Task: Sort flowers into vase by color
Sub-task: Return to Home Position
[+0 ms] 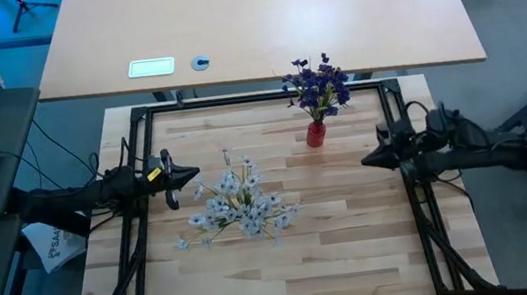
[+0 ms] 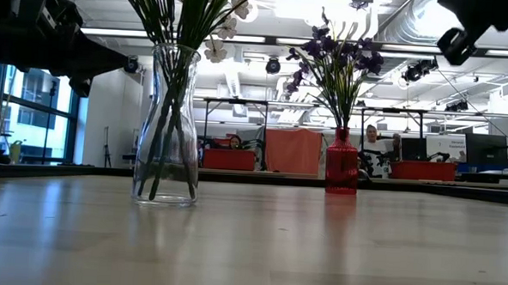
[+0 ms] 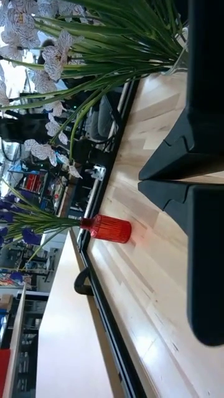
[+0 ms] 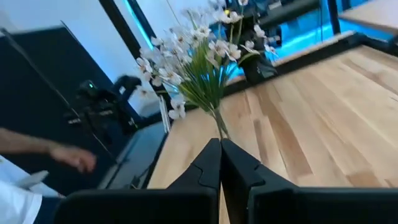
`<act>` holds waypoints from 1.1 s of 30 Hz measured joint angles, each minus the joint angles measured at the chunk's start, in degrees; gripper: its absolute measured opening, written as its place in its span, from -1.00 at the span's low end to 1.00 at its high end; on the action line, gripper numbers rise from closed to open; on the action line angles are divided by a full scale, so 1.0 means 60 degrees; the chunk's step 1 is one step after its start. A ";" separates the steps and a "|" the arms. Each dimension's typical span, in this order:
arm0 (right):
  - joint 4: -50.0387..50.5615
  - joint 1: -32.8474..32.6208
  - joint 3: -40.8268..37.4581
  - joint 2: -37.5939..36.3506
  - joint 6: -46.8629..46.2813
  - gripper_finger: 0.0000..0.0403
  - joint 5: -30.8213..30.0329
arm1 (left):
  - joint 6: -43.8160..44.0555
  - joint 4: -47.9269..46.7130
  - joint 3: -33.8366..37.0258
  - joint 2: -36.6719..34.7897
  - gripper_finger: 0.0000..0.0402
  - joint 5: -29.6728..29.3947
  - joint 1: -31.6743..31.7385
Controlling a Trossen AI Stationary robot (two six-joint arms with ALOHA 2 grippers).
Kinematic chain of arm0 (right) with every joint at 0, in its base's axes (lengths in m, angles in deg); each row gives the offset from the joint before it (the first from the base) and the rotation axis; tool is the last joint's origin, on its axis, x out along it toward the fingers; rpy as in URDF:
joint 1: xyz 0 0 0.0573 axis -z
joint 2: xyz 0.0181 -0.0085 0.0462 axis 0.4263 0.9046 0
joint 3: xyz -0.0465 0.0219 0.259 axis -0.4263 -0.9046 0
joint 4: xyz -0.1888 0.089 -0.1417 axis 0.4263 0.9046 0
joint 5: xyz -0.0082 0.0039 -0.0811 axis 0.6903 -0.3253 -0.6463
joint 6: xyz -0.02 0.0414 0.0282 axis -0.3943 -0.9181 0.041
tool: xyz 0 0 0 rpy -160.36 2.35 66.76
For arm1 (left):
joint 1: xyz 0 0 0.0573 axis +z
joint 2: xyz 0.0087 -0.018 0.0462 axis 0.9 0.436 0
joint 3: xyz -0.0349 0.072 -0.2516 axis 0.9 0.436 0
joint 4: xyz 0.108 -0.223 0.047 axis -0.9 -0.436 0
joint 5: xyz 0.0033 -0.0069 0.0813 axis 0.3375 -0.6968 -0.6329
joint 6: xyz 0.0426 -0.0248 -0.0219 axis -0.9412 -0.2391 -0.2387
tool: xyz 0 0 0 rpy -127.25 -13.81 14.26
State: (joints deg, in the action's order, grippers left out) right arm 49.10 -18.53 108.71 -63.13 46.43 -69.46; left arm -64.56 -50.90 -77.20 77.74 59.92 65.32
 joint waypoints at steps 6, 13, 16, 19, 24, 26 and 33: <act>-0.1617 0.0000 -0.1621 -0.1018 0.0249 -1.00 0.0029 | 0.0000 0.0000 0.0000 0.0000 -1.00 0.0000 0.0000; -0.2916 0.0000 -0.3050 -0.1847 -0.0002 -1.00 0.0023 | -0.0002 0.0000 0.0000 0.0000 -1.00 0.0000 0.0000; -0.3277 0.0000 -0.3467 -0.2233 -0.0104 -1.00 0.0022 | -0.0004 -0.0004 0.0000 0.0000 -1.00 0.0000 0.0000; -0.3317 0.0000 -0.3713 -0.2575 0.0073 -1.00 -0.0005 | -0.0004 -0.0004 0.0000 0.0000 -1.00 0.0000 0.0000; -0.3654 0.0000 -0.4066 -0.2574 0.0385 -1.00 -0.0136 | -0.0004 -0.0004 -0.0004 0.0000 -1.00 -0.0002 0.0000; -0.4261 0.0000 -0.4331 -0.2573 0.0398 -1.00 -0.0160 | -0.0004 -0.0004 -0.0004 0.0000 -1.00 -0.0004 0.0000; -0.5018 0.0000 -0.4553 -0.2572 0.0851 -1.00 -0.0652 | -0.0006 -0.0011 -0.0004 0.0003 -1.00 -0.0004 0.0000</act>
State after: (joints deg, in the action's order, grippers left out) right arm 18.99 -18.53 81.40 -78.56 51.54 -73.37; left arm -64.59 -50.96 -77.22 77.76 59.90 65.32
